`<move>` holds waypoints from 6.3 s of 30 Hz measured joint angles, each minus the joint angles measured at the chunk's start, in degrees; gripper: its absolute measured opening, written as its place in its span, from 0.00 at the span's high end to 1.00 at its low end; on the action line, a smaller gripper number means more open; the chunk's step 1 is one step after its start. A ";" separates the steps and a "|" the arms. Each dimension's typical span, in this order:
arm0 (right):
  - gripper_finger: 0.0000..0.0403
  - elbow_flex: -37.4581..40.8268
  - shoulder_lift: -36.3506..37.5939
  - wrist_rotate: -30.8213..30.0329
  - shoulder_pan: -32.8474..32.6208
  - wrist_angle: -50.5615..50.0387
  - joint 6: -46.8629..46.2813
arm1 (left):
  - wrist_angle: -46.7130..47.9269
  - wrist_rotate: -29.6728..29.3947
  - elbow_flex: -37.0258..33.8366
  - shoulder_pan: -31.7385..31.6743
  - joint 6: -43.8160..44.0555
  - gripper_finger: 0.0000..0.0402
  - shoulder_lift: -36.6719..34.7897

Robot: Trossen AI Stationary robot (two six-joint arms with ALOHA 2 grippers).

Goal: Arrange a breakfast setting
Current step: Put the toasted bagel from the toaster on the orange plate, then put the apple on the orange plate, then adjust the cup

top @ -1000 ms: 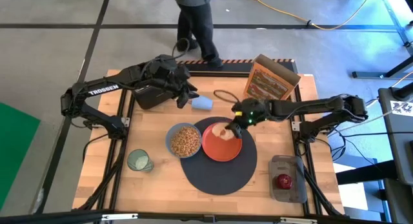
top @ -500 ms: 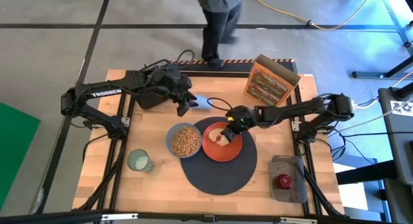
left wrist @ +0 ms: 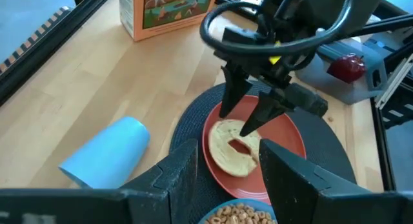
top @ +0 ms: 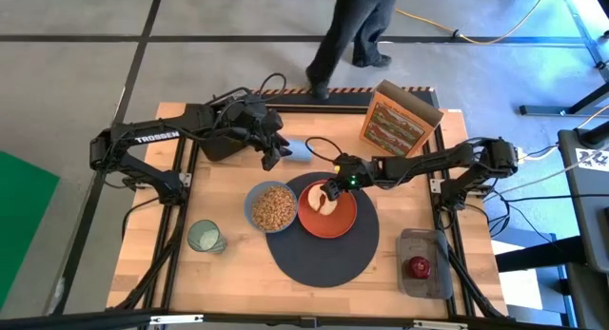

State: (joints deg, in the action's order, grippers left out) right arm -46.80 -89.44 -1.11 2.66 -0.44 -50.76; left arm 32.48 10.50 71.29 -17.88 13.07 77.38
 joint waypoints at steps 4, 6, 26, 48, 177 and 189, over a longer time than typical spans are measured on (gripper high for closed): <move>0.42 -2.76 1.41 -1.92 -0.02 -4.17 1.44 | 1.61 -0.37 0.00 -0.19 -0.14 0.60 -0.39; 0.44 -4.88 2.49 -2.82 0.00 -8.26 2.47 | 3.18 -1.61 -0.01 -0.21 -0.51 0.60 -1.25; 0.49 -22.39 6.94 10.58 -11.81 -69.90 -6.57 | -1.81 -4.61 -0.02 1.56 -11.51 0.60 -3.80; 0.31 -22.01 7.33 19.12 -47.20 -73.02 -40.97 | -10.14 6.96 -0.02 1.23 -12.32 0.60 1.11; 0.50 -43.30 -0.64 -13.39 -6.91 -62.63 3.24 | 3.80 -1.97 0.02 -8.21 -8.12 0.60 5.00; 0.50 -43.31 2.04 -12.57 -5.87 -64.20 3.01 | 4.47 1.57 0.02 -13.89 4.19 0.60 17.31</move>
State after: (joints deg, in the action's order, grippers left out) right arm -90.11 -87.41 -13.68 -3.22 -64.64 -47.75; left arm 36.95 12.07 71.31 -31.77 17.26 94.69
